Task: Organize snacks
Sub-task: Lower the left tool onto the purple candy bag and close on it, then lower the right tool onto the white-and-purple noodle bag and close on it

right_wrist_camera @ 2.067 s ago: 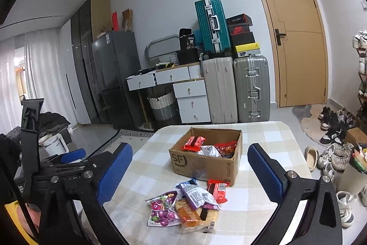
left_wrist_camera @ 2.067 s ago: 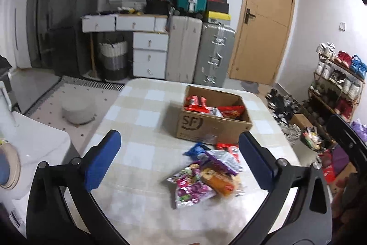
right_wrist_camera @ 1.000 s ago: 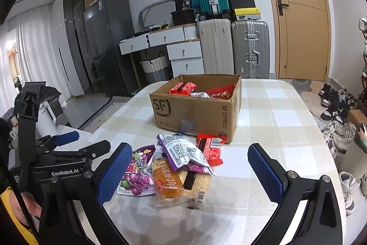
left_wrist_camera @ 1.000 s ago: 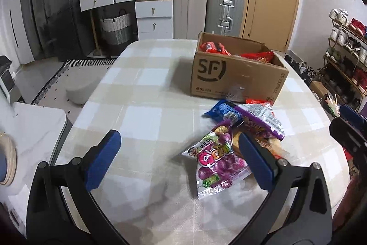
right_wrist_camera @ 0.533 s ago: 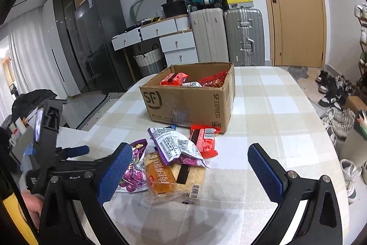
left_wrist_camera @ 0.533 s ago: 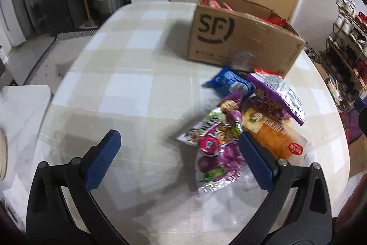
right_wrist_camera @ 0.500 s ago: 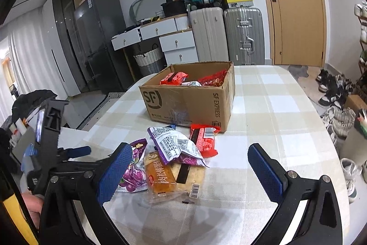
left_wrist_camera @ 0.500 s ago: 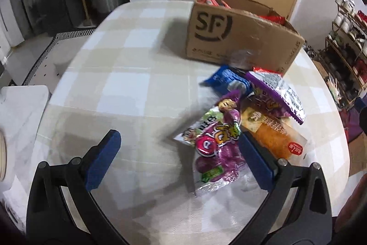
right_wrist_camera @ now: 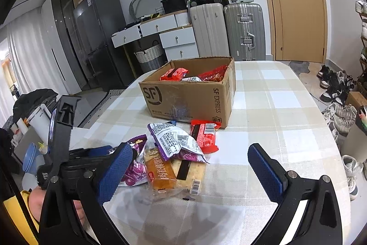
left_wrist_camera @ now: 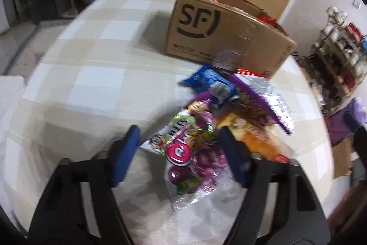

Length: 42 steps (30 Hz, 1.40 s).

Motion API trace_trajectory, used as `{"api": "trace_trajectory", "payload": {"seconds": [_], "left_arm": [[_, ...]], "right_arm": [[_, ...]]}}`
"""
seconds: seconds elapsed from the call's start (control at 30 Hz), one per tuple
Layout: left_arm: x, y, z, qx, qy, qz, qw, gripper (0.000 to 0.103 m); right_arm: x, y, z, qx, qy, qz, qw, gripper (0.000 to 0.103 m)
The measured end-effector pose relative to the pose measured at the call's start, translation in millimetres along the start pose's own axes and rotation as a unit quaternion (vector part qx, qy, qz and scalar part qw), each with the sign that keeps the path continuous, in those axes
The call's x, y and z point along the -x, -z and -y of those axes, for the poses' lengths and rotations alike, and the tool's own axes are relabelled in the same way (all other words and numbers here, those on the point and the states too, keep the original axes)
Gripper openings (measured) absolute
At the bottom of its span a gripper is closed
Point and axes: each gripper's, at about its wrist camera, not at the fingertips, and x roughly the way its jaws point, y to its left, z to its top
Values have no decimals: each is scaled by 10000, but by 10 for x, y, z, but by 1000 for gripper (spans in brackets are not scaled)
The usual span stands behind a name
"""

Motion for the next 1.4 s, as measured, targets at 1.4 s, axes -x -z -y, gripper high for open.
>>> {"api": "trace_trajectory", "payload": {"seconds": [1.4], "left_arm": [[780,77,-760,729,778,443,9933,29]], "right_arm": [[-208,-85,71,-340,-452,-138,9983,102]]}}
